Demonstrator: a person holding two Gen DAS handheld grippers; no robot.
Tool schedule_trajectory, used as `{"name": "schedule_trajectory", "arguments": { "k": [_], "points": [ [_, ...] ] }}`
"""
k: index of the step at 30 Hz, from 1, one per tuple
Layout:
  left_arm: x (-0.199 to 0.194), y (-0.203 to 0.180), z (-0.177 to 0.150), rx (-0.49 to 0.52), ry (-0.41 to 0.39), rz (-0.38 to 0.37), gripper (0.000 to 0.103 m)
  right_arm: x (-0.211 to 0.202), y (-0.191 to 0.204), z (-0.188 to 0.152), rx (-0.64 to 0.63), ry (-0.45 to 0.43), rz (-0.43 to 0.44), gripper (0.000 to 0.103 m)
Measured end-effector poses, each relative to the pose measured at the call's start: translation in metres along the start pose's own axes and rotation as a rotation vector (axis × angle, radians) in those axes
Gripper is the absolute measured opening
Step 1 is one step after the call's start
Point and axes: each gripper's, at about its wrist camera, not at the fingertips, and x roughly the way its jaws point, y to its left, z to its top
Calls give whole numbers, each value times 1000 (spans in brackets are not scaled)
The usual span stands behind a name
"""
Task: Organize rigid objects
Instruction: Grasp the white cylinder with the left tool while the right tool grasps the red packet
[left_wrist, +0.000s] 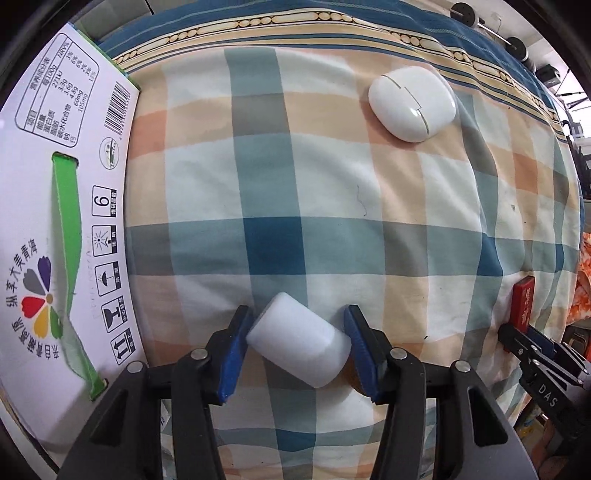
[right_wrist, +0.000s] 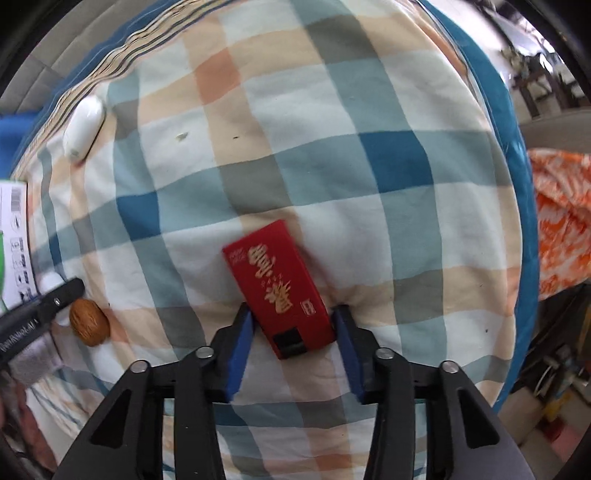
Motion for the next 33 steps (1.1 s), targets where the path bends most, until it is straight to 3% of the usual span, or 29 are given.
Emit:
{"name": "schedule_trajectory", "arguments": {
  "k": [14,20,25,33],
  "points": [
    [-48,-14,-20,16,-51,-79,49,-35,8,-61,19,-32,108,36],
    [-86,-20,-33,42,-116,-106,49,-64,30,-81,9,-83,143,36],
    [-131,-5,-51,67,-211,-121,49,-95,42,-81,-4,-132,151,36],
    [-167,29,-66,102,-315,-150,49,-156,75,-95,-56,-216,162,36]
  ]
}}
